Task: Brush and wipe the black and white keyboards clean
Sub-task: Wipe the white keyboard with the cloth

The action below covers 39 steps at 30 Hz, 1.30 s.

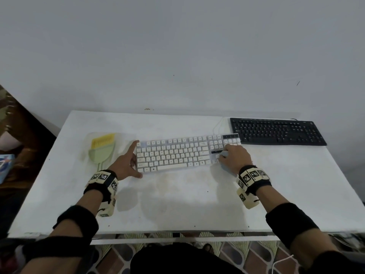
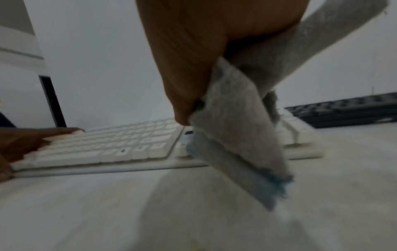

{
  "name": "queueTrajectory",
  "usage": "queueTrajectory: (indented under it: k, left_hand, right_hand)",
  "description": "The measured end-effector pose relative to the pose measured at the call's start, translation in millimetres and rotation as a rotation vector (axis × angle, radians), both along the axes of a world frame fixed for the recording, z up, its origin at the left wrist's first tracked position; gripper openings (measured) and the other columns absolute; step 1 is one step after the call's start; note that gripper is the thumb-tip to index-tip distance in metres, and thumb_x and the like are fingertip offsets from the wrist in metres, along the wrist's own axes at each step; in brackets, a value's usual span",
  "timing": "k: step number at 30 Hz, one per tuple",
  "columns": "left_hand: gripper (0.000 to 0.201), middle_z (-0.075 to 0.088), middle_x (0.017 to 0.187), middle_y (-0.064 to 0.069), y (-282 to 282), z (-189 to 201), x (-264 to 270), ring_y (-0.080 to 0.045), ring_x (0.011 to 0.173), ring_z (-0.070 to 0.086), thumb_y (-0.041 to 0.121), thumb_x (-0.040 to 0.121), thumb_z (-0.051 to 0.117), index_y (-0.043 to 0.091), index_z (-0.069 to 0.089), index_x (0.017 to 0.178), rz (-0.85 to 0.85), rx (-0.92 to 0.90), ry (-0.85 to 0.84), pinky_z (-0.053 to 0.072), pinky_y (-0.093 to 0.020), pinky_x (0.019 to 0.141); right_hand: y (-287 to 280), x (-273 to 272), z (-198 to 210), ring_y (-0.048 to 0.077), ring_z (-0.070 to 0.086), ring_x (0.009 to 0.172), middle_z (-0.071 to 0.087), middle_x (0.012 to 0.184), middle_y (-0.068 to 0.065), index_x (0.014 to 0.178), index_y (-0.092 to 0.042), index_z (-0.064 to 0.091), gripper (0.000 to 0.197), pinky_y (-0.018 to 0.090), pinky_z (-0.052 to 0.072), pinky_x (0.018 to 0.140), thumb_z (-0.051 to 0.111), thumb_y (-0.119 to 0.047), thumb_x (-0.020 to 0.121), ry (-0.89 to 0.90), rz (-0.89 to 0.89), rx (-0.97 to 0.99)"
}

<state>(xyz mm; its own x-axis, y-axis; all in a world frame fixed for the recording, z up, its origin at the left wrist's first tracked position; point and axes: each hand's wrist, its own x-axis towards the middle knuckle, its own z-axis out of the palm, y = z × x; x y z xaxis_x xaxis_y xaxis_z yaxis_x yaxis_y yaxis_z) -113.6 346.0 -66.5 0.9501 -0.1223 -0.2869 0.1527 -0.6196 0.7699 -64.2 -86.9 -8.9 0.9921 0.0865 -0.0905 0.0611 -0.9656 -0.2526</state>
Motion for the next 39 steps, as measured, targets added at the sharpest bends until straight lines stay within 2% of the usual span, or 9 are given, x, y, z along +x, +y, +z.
queueTrajectory:
  k: [2, 10, 16, 21, 24, 27, 32, 37, 39]
  left_hand:
    - [0.139, 0.064, 0.097, -0.006, -0.2, 0.6, 0.3, -0.019, 0.085, 0.063, 0.005, 0.062, 0.097, 0.054, 0.000, 0.149, -0.002, 0.003, 0.002, 0.054, -0.028, 0.079]
    - [0.139, 0.065, 0.098, -0.006, 0.6, -0.2, 0.1, -0.018, 0.085, 0.064, 0.004, 0.062, 0.097, 0.053, 0.001, 0.150, -0.001, 0.003, 0.004, 0.053, -0.026, 0.077]
    - [0.139, 0.065, 0.095, -0.006, 0.5, -0.2, 0.4, -0.020, 0.086, 0.064, 0.005, 0.062, 0.097, 0.063, 0.000, 0.142, -0.005, 0.003, -0.007, 0.056, -0.029, 0.080]
    - [0.138, 0.064, 0.096, -0.007, -1.4, 1.5, -1.2, -0.018, 0.084, 0.064, 0.004, 0.063, 0.096, 0.057, 0.000, 0.147, 0.007, 0.002, -0.002, 0.053, -0.025, 0.076]
    - [0.138, 0.063, 0.094, -0.005, -2.1, 2.5, -0.7, -0.015, 0.082, 0.063, 0.003, 0.064, 0.096, 0.053, 0.000, 0.149, 0.005, 0.002, 0.004, 0.050, -0.021, 0.073]
    - [0.138, 0.063, 0.094, -0.005, -1.8, 2.8, -1.0, -0.016, 0.082, 0.062, 0.003, 0.064, 0.096, 0.054, 0.000, 0.149, 0.002, 0.000, 0.005, 0.051, -0.022, 0.074]
    - [0.137, 0.063, 0.095, -0.006, -1.6, 3.1, -1.8, -0.017, 0.082, 0.062, 0.003, 0.063, 0.096, 0.054, 0.001, 0.149, 0.000, 0.004, 0.003, 0.050, -0.021, 0.074]
    - [0.138, 0.064, 0.095, -0.007, -1.1, 3.7, -0.7, -0.018, 0.083, 0.063, 0.005, 0.063, 0.097, 0.054, 0.001, 0.149, -0.007, 0.006, 0.007, 0.051, -0.022, 0.074]
    - [0.138, 0.064, 0.096, -0.007, -1.9, 4.7, -1.1, -0.019, 0.083, 0.063, 0.005, 0.063, 0.097, 0.054, 0.000, 0.149, -0.006, 0.005, 0.006, 0.051, -0.023, 0.075]
  right_hand:
    - [-1.8, 1.0, -0.4, 0.022, 0.057, 0.078, 0.060, 0.079, -0.003, 0.084, -0.018, 0.058, 0.013, 0.031, 0.043, 0.062, 0.058, -0.030, 0.089, 0.018, 0.064, -0.014]
    - [-51.0, 11.5, 3.2, 0.023, 0.056, 0.079, 0.059, 0.080, 0.001, 0.083, -0.016, 0.059, 0.018, 0.031, 0.041, 0.066, 0.065, -0.031, 0.091, 0.016, -0.165, 0.022]
    - [-33.5, 6.3, -2.6, 0.022, 0.059, 0.082, 0.065, 0.083, -0.002, 0.085, -0.019, 0.066, 0.015, 0.036, 0.050, 0.066, 0.060, -0.032, 0.089, 0.007, 0.046, -0.011]
    - [-47.0, 10.5, 2.5, 0.022, 0.058, 0.078, 0.060, 0.078, -0.003, 0.078, -0.018, 0.058, 0.014, 0.031, 0.042, 0.062, 0.062, -0.029, 0.087, 0.021, -0.081, -0.056]
    - [-39.1, 13.3, 3.9, 0.021, 0.059, 0.077, 0.058, 0.075, -0.004, 0.077, -0.019, 0.055, 0.017, 0.030, 0.042, 0.060, 0.063, -0.030, 0.087, 0.000, -0.017, -0.060]
    - [-32.1, 13.8, 3.0, 0.020, 0.056, 0.080, 0.058, 0.080, -0.003, 0.086, -0.018, 0.059, 0.014, 0.031, 0.040, 0.064, 0.064, -0.031, 0.089, 0.044, 0.066, -0.053]
    - [-59.7, 11.9, 1.9, 0.022, 0.056, 0.085, 0.062, 0.090, 0.000, 0.087, -0.020, 0.056, 0.015, 0.033, 0.044, 0.069, 0.060, -0.035, 0.089, 0.091, -0.120, -0.114]
    - [-43.8, 11.6, 3.9, 0.023, 0.058, 0.089, 0.062, 0.091, -0.001, 0.091, -0.018, 0.061, 0.014, 0.031, 0.042, 0.069, 0.059, -0.031, 0.092, 0.076, 0.038, -0.120]
    - [-39.1, 11.9, 5.8, 0.023, 0.058, 0.089, 0.062, 0.094, 0.001, 0.094, -0.016, 0.062, 0.017, 0.031, 0.044, 0.069, 0.059, -0.032, 0.091, 0.102, -0.009, -0.150]
